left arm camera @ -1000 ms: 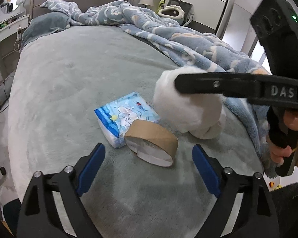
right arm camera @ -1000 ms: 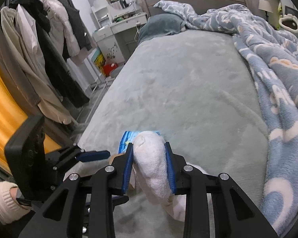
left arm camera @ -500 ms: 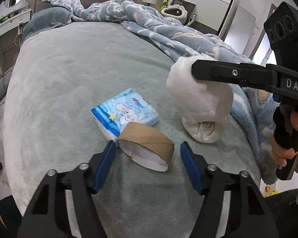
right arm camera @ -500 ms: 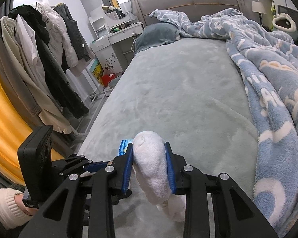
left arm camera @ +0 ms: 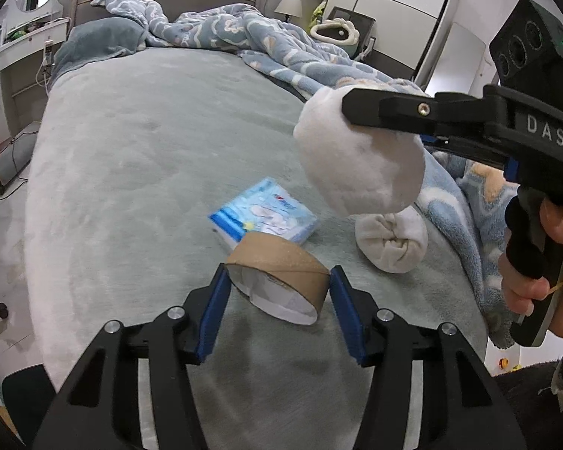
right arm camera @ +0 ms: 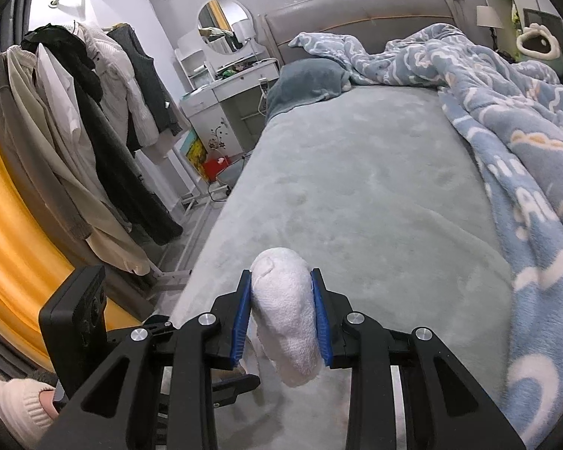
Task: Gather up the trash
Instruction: 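Carry the tape core and white sock over the teal bin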
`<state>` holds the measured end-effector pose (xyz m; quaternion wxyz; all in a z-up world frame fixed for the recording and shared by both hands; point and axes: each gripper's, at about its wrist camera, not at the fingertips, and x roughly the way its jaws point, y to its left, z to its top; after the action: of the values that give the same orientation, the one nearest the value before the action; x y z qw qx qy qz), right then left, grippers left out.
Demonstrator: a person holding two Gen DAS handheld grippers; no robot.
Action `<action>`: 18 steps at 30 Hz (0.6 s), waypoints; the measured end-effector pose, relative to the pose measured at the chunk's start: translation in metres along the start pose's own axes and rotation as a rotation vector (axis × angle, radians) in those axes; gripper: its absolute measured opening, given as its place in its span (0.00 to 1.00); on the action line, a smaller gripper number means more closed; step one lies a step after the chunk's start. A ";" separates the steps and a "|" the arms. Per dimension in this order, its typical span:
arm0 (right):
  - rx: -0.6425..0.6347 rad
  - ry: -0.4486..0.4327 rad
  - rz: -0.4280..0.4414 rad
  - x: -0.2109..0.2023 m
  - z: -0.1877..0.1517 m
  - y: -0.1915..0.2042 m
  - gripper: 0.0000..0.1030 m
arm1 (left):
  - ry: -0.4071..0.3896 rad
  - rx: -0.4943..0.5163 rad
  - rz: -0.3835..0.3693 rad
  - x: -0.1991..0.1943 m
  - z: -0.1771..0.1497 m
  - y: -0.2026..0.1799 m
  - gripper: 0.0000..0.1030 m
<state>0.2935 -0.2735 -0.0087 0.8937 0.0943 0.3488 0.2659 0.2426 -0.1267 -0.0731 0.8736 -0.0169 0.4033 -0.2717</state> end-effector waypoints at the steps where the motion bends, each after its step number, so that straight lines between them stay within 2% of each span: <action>1: -0.002 0.000 0.002 0.002 0.001 0.004 0.30 | -0.003 -0.003 0.006 -0.004 0.000 0.003 0.55; 10: -0.028 0.015 0.023 0.034 0.011 0.045 0.30 | -0.026 -0.032 0.093 -0.036 -0.008 0.044 0.55; 18: -0.072 0.053 0.049 0.069 0.014 0.087 0.30 | -0.026 -0.110 0.186 -0.063 -0.019 0.096 0.55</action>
<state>0.3100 -0.1633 -0.0068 0.8803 0.0633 0.3600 0.3024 0.2400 -0.0108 -0.0656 0.8980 -0.0310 0.4061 -0.1666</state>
